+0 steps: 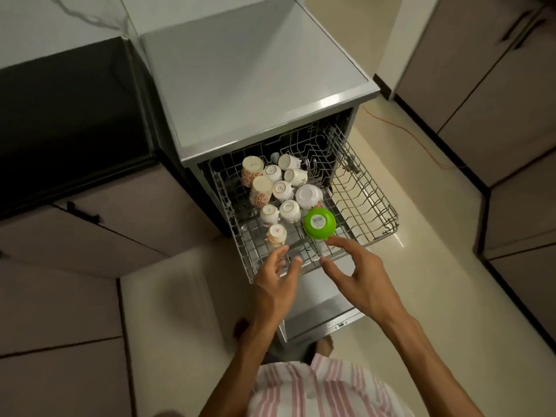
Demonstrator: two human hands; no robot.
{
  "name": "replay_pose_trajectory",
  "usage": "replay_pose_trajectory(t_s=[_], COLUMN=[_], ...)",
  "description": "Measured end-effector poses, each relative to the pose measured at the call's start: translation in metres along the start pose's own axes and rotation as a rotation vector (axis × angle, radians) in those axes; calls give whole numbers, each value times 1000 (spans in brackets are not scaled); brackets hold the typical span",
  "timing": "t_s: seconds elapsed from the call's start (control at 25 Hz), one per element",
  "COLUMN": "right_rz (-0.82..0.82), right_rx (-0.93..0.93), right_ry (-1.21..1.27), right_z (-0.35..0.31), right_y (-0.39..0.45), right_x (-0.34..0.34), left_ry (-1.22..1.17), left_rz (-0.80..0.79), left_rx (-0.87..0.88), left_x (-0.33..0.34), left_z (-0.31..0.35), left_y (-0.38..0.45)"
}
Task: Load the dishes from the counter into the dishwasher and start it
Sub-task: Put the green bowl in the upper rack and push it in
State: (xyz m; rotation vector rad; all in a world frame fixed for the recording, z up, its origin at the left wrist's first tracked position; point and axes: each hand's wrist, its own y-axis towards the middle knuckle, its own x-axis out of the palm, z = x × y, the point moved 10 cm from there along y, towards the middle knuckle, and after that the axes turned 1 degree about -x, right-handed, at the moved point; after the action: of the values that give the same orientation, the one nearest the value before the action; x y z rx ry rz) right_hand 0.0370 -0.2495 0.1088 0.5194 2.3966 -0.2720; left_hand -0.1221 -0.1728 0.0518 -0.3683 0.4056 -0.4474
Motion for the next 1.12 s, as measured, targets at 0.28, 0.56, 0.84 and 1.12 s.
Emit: replay_pose_trajectory(t_s=[0.28, 0.56, 0.84, 1.12], right_rz=[-71, -80, -196, -403], right_rx=[12, 119, 276, 620], right_ry=[1, 37, 81, 435], right_z=[26, 51, 98, 189], right_y=[5, 1, 11, 29], right_x=[-8, 3, 11, 38], left_ry=[6, -58, -242, -567], left_rz=[66, -12, -52, 112], left_rx=[22, -11, -293, -670], left_x=[17, 30, 67, 138], left_z=[1, -6, -49, -97], left_y=[-2, 12, 18, 16])
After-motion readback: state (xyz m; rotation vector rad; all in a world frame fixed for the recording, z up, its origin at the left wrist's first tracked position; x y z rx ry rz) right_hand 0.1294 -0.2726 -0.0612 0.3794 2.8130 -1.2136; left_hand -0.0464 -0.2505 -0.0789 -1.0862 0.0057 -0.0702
